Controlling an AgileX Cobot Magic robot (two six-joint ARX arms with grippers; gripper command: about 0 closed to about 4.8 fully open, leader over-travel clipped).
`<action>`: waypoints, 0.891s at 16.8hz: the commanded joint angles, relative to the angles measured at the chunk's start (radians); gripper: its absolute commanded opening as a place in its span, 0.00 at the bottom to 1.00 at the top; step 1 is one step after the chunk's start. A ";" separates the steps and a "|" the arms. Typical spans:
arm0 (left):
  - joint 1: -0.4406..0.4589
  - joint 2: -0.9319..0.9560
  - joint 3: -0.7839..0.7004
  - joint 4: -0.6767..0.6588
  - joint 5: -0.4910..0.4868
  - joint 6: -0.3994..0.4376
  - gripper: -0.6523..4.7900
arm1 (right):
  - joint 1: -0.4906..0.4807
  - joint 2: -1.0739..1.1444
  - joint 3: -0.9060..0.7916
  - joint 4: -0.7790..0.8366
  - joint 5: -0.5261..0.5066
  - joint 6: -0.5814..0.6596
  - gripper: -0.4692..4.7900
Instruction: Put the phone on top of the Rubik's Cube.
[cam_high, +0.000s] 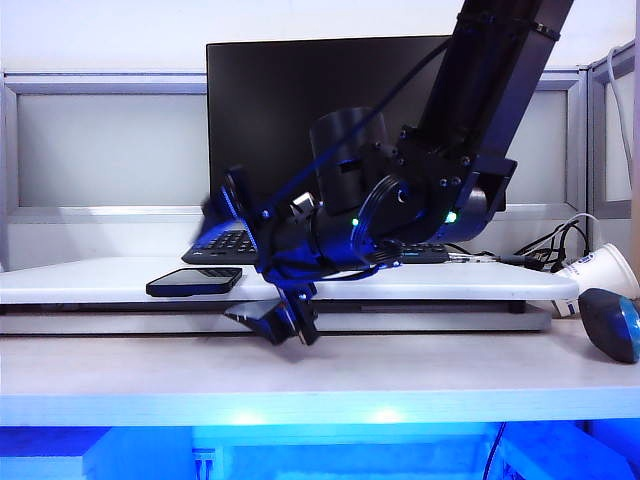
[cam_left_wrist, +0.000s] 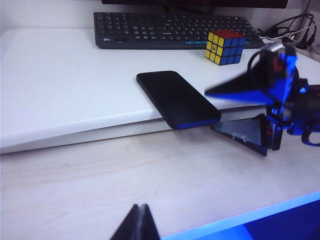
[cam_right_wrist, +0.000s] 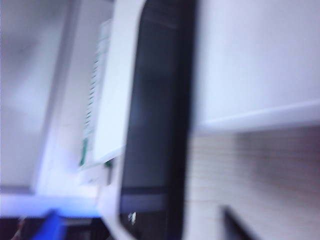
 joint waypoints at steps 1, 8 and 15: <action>0.002 0.000 0.000 0.012 0.002 -0.002 0.12 | -0.002 -0.002 0.003 0.008 0.014 -0.007 0.75; 0.002 0.000 0.000 0.013 -0.001 -0.002 0.12 | -0.002 -0.002 0.003 -0.013 0.053 -0.007 0.43; 0.002 0.000 0.000 0.013 -0.001 -0.002 0.12 | -0.002 -0.002 0.003 -0.013 0.067 -0.007 0.12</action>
